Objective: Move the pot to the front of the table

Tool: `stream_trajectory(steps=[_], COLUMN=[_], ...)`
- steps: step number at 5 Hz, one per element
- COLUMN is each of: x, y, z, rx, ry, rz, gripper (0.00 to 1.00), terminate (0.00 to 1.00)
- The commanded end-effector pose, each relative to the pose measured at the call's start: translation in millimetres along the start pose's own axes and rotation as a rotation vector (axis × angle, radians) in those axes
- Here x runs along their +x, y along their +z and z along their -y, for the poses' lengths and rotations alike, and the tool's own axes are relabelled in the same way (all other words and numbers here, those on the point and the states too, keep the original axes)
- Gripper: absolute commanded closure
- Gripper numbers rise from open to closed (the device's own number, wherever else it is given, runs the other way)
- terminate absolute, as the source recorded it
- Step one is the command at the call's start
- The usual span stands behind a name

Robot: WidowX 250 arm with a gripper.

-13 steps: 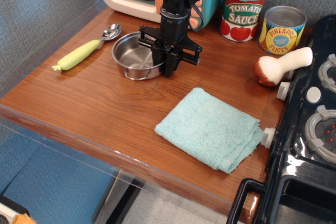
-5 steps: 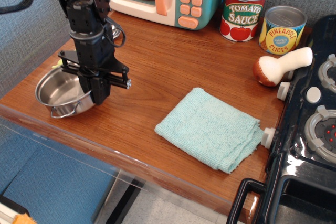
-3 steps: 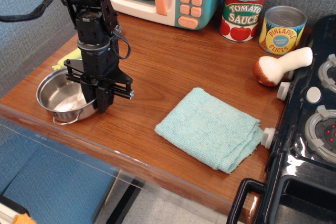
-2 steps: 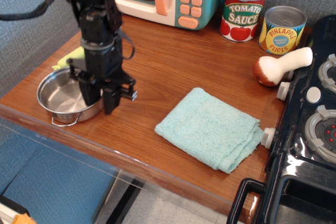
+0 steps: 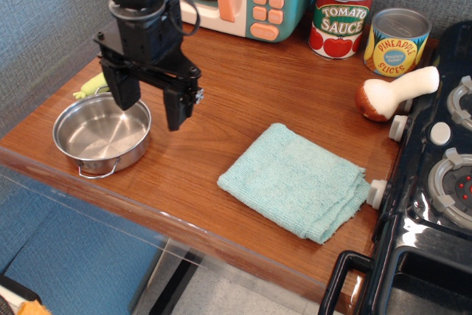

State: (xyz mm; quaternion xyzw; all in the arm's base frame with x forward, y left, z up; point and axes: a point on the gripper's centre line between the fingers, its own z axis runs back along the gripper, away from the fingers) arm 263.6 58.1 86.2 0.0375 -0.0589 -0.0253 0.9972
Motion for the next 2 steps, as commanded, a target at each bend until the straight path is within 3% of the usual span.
stream_trajectory(steps=[1, 2], x=[-0.5, -0.5], y=[14.5, 14.5], z=[-0.1, -0.1], rx=[0.018, 0.018], ry=[-0.006, -0.006], rz=[0.045, 0.045], gripper=[0.0, 0.0], terminate=[0.0, 1.0])
